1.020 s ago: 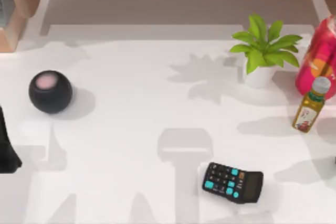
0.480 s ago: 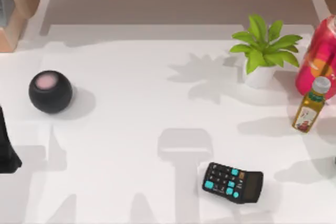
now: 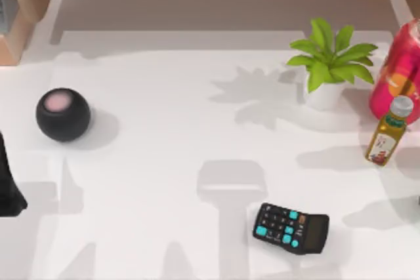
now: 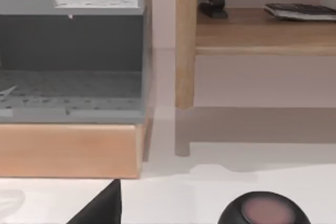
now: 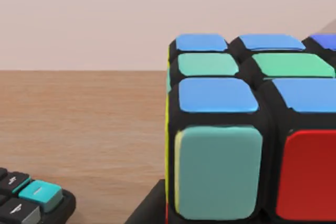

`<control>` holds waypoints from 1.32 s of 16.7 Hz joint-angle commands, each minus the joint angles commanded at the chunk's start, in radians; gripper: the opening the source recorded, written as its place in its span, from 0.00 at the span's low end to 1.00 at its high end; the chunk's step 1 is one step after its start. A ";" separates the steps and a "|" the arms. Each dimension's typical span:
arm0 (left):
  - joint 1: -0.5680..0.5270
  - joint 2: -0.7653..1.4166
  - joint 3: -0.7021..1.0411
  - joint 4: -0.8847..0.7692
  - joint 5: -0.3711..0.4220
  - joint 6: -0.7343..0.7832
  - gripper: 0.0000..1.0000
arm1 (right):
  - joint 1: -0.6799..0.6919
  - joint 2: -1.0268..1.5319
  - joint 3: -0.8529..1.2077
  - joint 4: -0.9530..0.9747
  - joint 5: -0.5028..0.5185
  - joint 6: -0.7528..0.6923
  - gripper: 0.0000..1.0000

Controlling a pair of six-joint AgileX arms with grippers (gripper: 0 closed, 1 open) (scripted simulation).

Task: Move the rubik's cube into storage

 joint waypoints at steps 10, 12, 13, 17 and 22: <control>0.000 0.000 0.000 0.000 0.000 0.000 1.00 | 0.000 0.000 0.000 0.000 0.000 0.000 0.00; 0.000 0.000 0.000 0.000 0.000 0.000 1.00 | 0.000 0.000 0.000 0.000 0.000 0.000 0.00; 0.000 0.000 0.000 0.000 0.000 0.000 1.00 | 0.003 -0.002 0.000 0.000 0.000 0.002 0.00; 0.000 0.000 0.000 0.000 0.000 0.000 1.00 | 0.011 -0.040 -0.003 -0.037 0.007 0.002 0.00; 0.000 0.000 0.000 0.000 0.000 0.000 1.00 | 0.012 -0.062 -0.001 -0.059 0.012 0.004 0.00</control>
